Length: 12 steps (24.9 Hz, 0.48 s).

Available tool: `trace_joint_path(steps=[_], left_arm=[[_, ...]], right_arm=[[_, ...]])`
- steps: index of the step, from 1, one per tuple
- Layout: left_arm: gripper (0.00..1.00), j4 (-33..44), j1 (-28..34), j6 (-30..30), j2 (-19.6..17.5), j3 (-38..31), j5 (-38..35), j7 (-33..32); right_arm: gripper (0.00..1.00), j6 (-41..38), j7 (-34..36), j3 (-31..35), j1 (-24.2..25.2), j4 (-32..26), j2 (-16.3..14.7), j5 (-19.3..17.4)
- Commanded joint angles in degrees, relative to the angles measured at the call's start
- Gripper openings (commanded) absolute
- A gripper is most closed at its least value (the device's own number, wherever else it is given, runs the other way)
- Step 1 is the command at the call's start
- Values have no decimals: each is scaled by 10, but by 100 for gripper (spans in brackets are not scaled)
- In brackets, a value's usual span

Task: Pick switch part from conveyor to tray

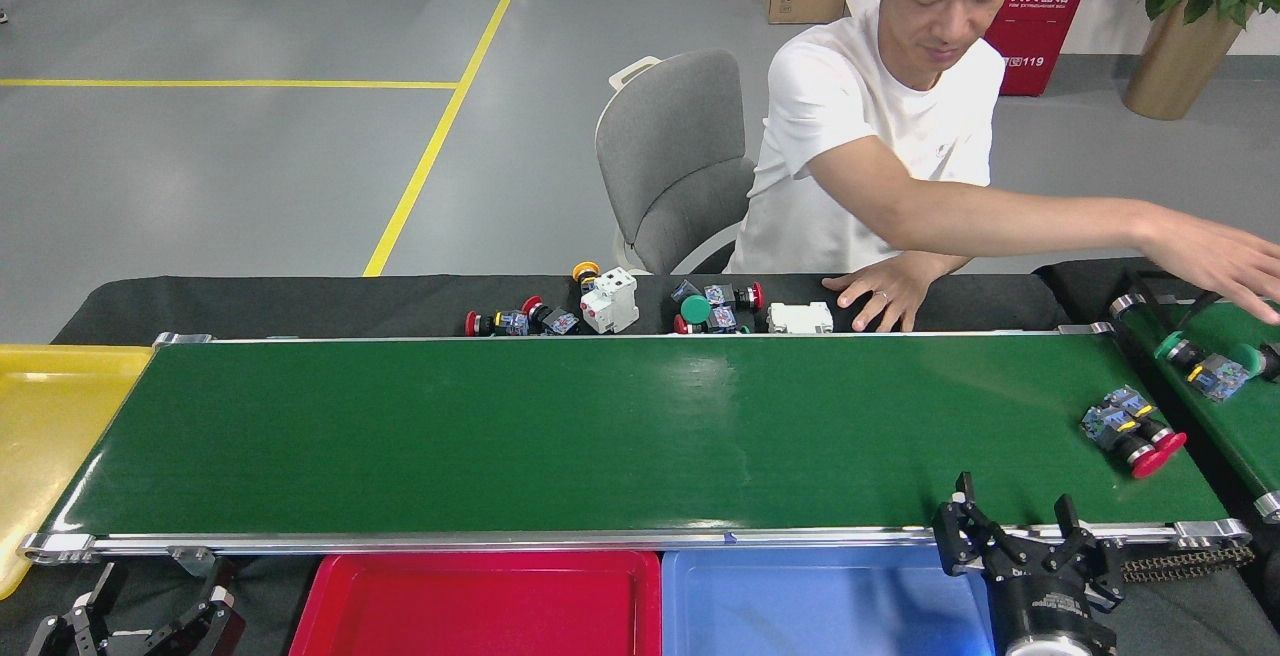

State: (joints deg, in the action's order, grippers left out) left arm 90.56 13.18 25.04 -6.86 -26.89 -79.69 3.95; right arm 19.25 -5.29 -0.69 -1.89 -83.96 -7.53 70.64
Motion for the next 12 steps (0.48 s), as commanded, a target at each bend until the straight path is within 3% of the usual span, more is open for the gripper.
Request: trace_joint_path(steps=[1, 12], left_arm=[[100, 5, -3, -1, -7, -3, 0, 4], [100, 4, -2, -1, -10, 0, -2, 4]], right_arm=[[99, 25, -11, 9, -28, 20, -14, -1], [99, 25, 0, 31, -182, 237, -40, -1]])
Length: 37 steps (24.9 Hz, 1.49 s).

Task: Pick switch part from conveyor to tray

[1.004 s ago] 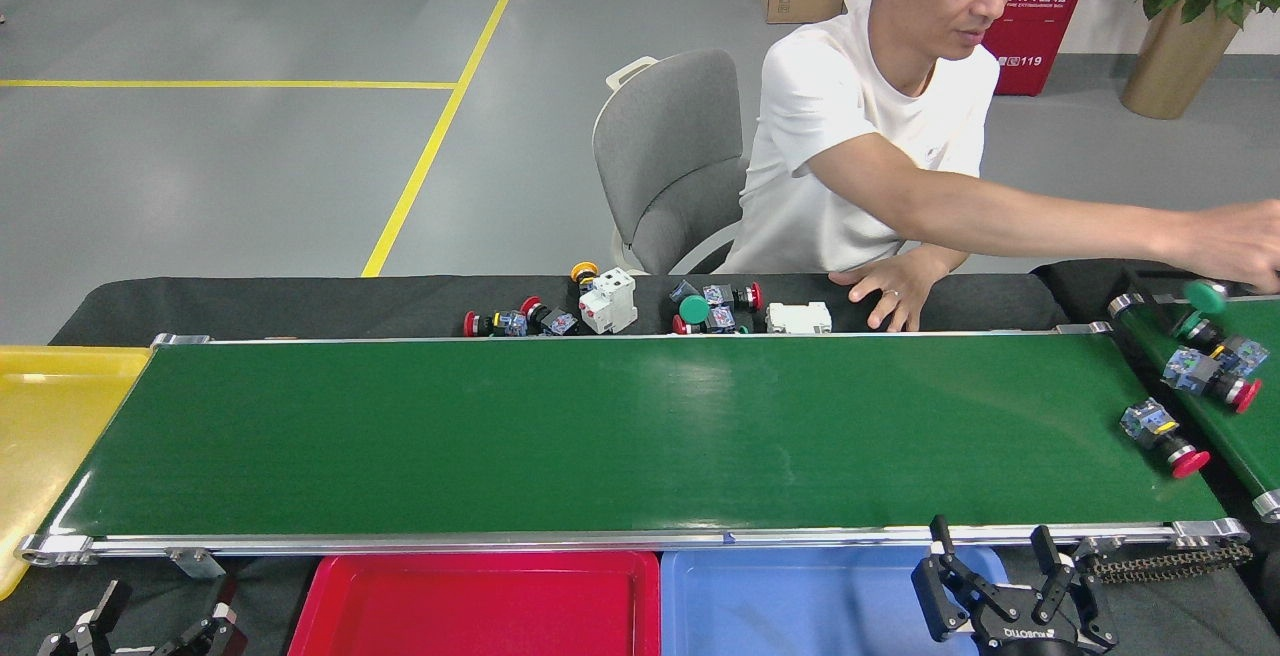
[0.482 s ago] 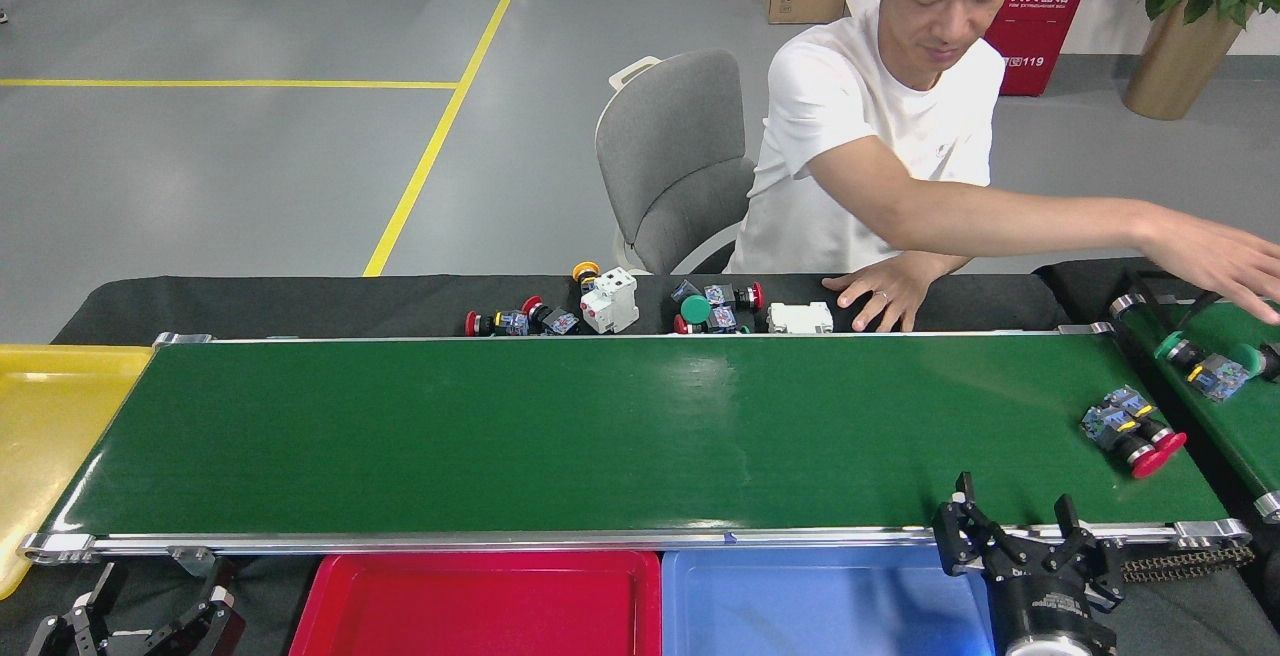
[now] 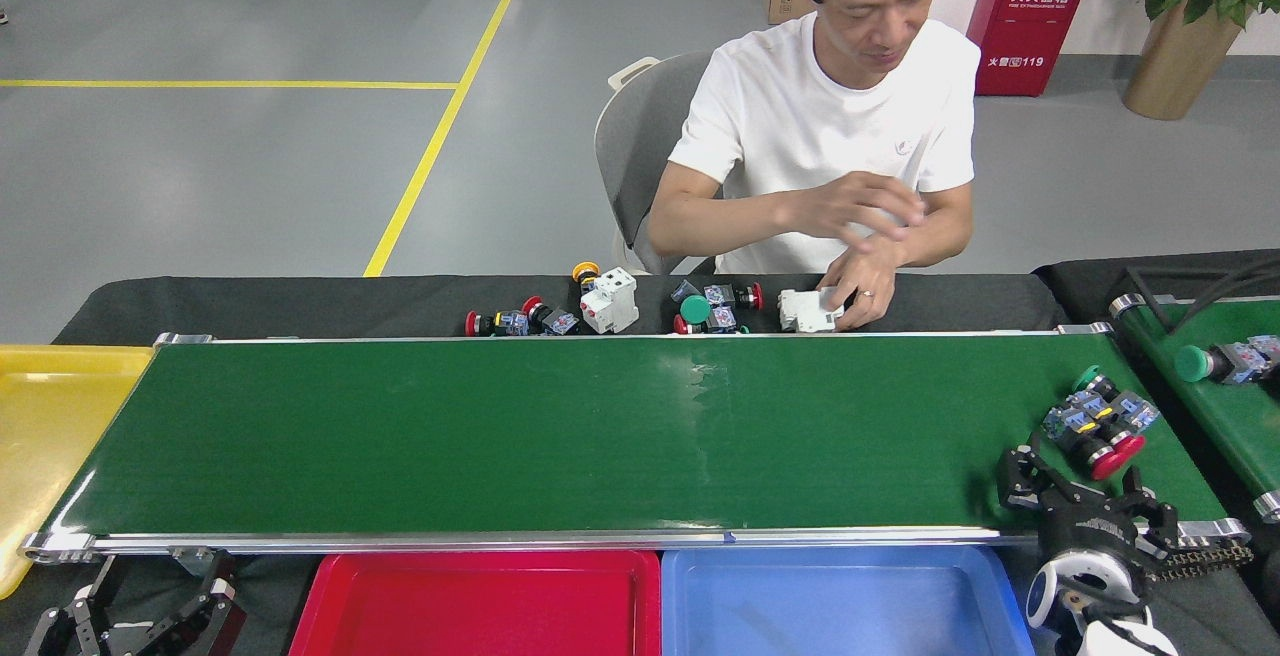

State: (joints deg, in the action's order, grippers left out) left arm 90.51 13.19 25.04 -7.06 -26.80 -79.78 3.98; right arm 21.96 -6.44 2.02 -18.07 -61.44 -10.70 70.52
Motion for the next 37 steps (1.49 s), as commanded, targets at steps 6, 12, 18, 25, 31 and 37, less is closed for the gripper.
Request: trace_joint_path(steps=[6, 12, 18, 25, 31, 37], left_arm=[[100, 2, -2, -1, -15, 4, -2, 3], [100, -7, -5, -1, -16, 3, -1, 3], [100, -8, -4, -1, -16, 2, -1, 4], [100, -14, -4, -1, -16, 2, -1, 3], [100, -17, -4, -1, -16, 2, -1, 3], [100, -16, -4, -2, -15, 1, -1, 3]], right_arm=[[81, -5, 28, -2, -55, 67, -12, 1], [14, -101, 25, -5, -45, 61, -19, -39], [16, -183, -1, -4, 9, -97, -33, -85], [19, -453, -45, -47, 110, -294, 35, -130], [24, -467, -64, -230, 124, -294, 70, -128], [93, -445, -68, -288, 174, -299, 95, -103]])
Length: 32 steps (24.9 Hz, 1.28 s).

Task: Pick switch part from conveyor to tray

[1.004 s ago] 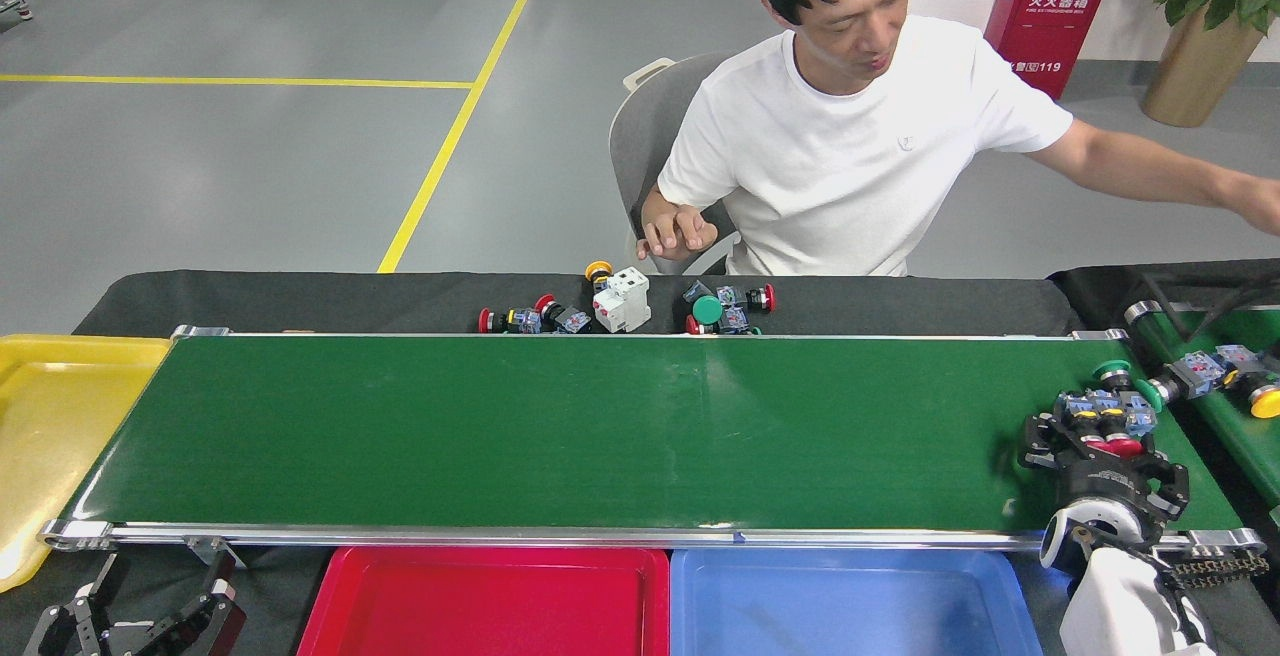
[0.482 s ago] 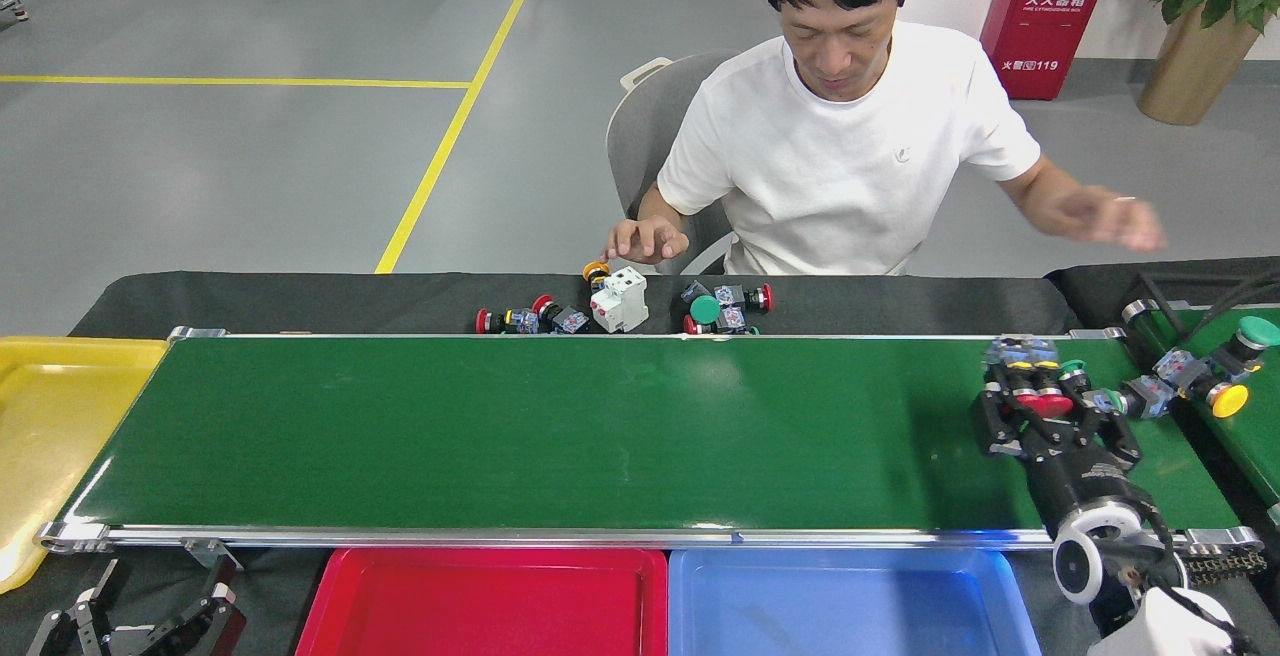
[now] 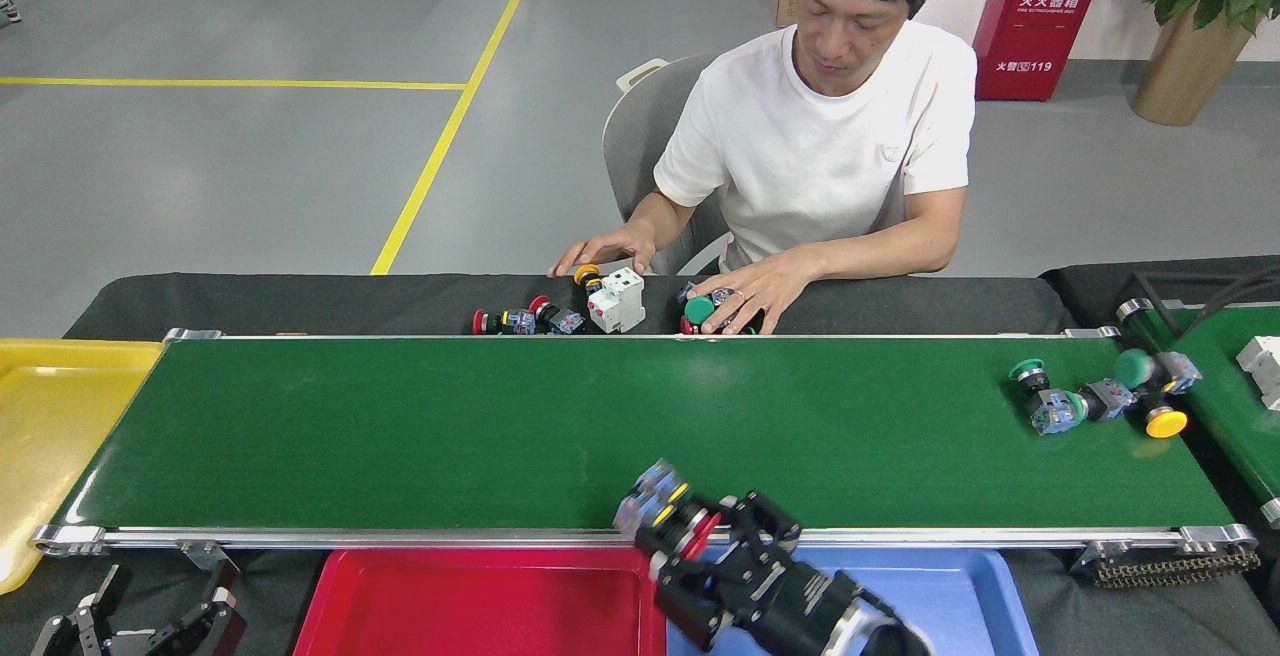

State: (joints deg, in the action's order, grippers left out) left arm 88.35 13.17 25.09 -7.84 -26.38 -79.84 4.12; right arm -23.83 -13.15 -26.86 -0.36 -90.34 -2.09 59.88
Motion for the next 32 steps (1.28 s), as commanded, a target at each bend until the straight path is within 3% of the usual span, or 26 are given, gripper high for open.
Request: trace_joint_path(steps=[1, 9, 16, 20, 23, 25, 28, 32], left_arm=[[100, 7, -4, -2, -7, -4, 0, 2], [100, 12, -3, -2, -7, -3, 0, 2], [100, 9, -5, -4, -9, -1, -3, 2], [100, 9, -7, -5, -11, -1, -9, 2], [100, 8, -7, -5, -11, -2, -19, 2], [100, 6, -6, -5, -10, -4, -27, 3], [100, 6, -6, -5, -10, -4, -28, 3], [100, 5, -6, -5, -10, -5, -28, 3]], right_arm=[[95, 21, -1, 1, -3, -12, 15, 3], [96, 27, -15, 4, -8, -56, 23, 2], [91, 142, -2, 161, -40, -89, 17, 11], [89, 159, 29, 254, -31, -88, 10, 60], [94, 166, 86, 313, 10, -88, 9, 98], [95, 165, 131, 342, 54, -88, 9, 103], [95, 164, 145, 343, 113, -96, -7, 102], [95, 166, 144, 350, 136, -110, -5, 102]])
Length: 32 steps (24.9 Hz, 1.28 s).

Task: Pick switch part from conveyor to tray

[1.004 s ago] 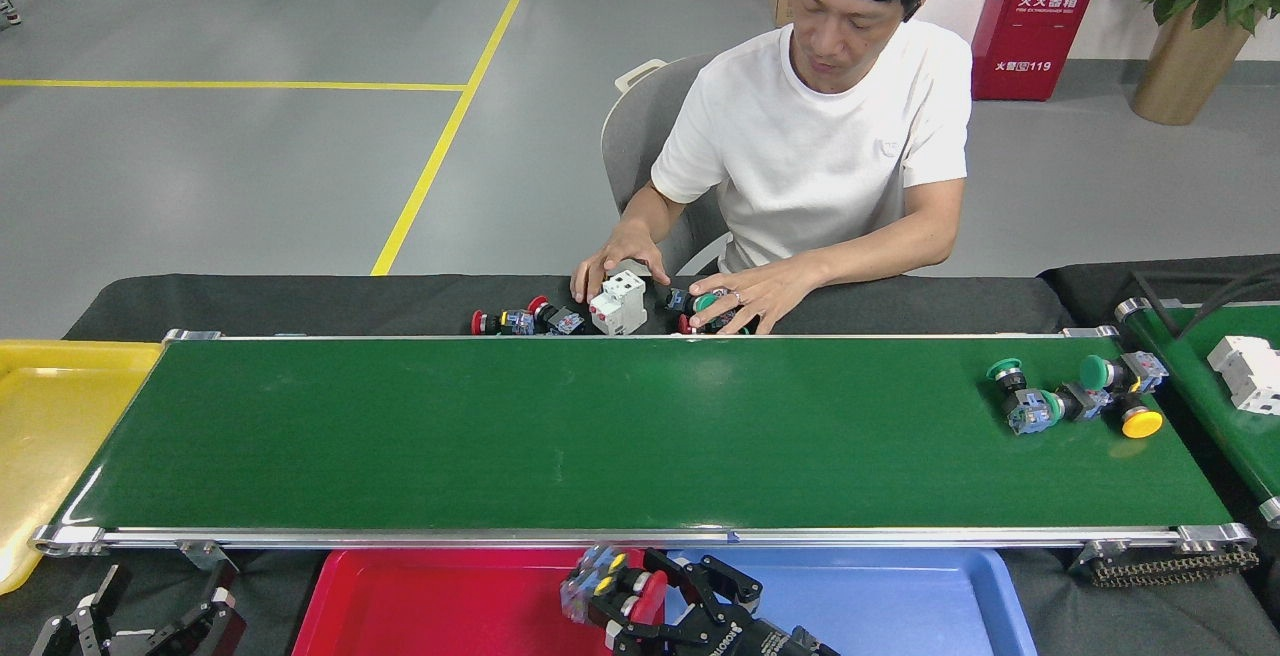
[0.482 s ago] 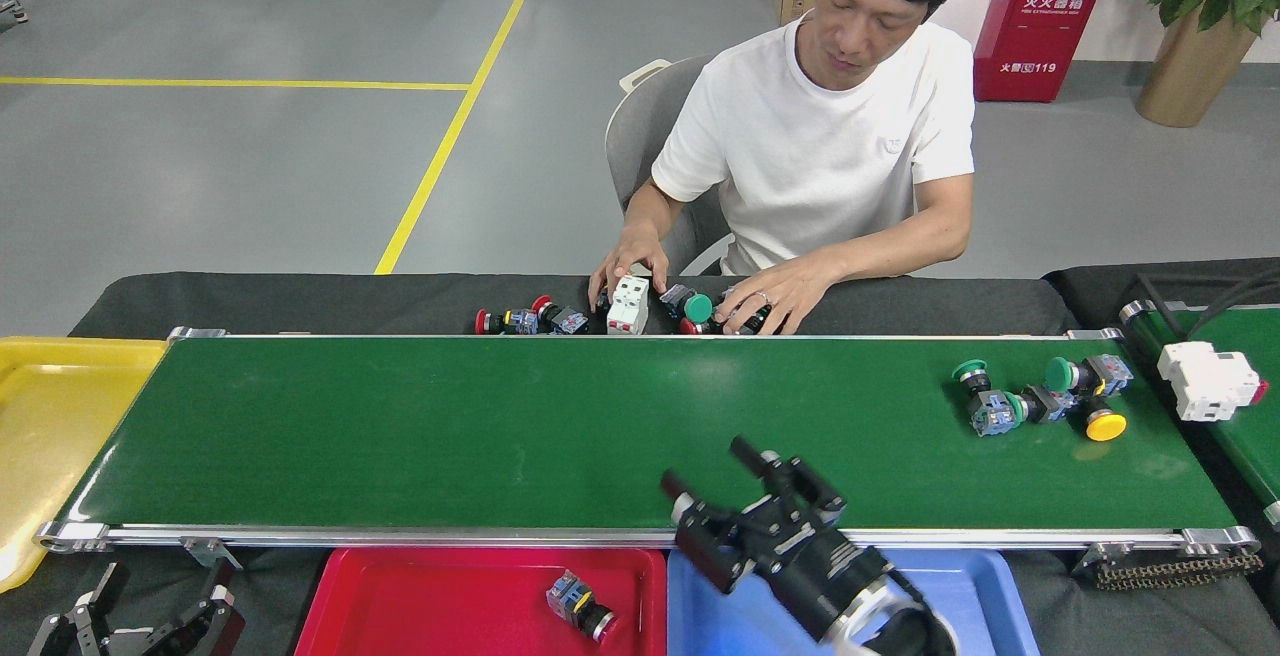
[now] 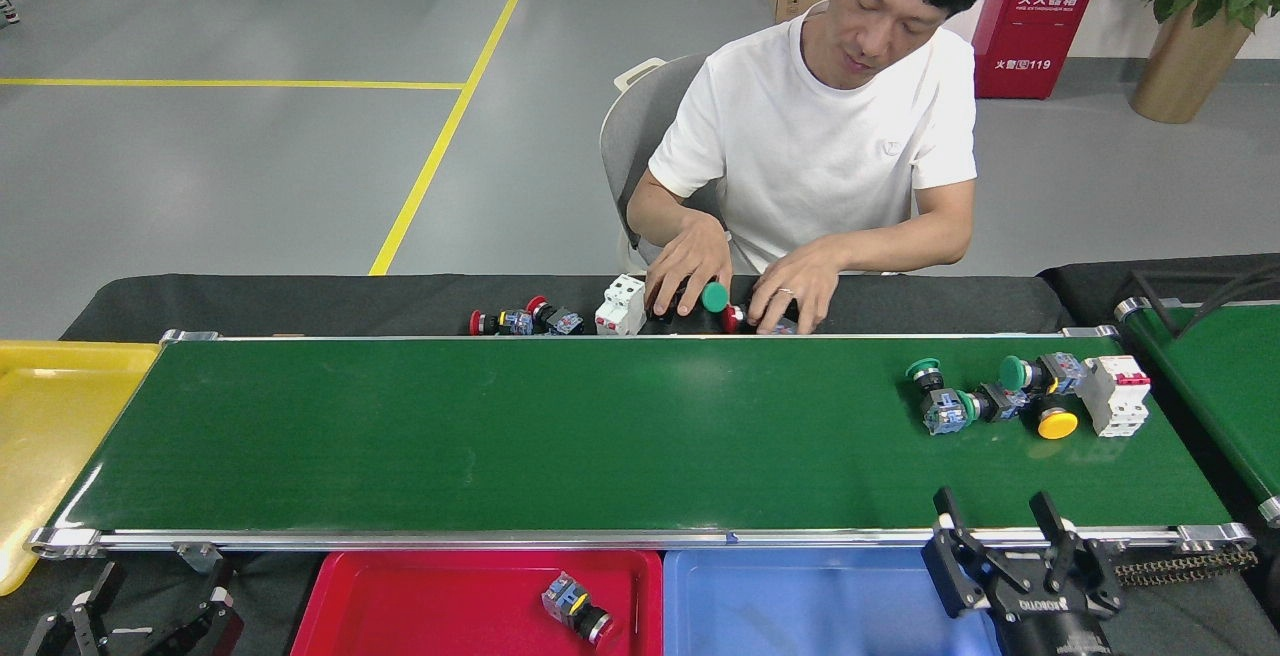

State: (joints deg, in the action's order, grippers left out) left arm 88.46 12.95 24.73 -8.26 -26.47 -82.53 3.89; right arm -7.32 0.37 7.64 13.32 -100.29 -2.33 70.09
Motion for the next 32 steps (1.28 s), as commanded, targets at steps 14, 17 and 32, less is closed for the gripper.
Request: trace_joint_path(steps=[14, 17, 32], left_arm=[[100, 2, -11, 0, -6, 3, -3, 5], [100, 2, -13, 0, -6, 3, -3, 5], [100, -8, -35, 1, -7, 24, -4, 5]], right_arm=[[95, 168, -42, -88, -136, 92, 15, 43], [95, 239, -51, -148, -213, 178, 15, 44], [68, 289, -44, -223, -391, 434, 51, 29]])
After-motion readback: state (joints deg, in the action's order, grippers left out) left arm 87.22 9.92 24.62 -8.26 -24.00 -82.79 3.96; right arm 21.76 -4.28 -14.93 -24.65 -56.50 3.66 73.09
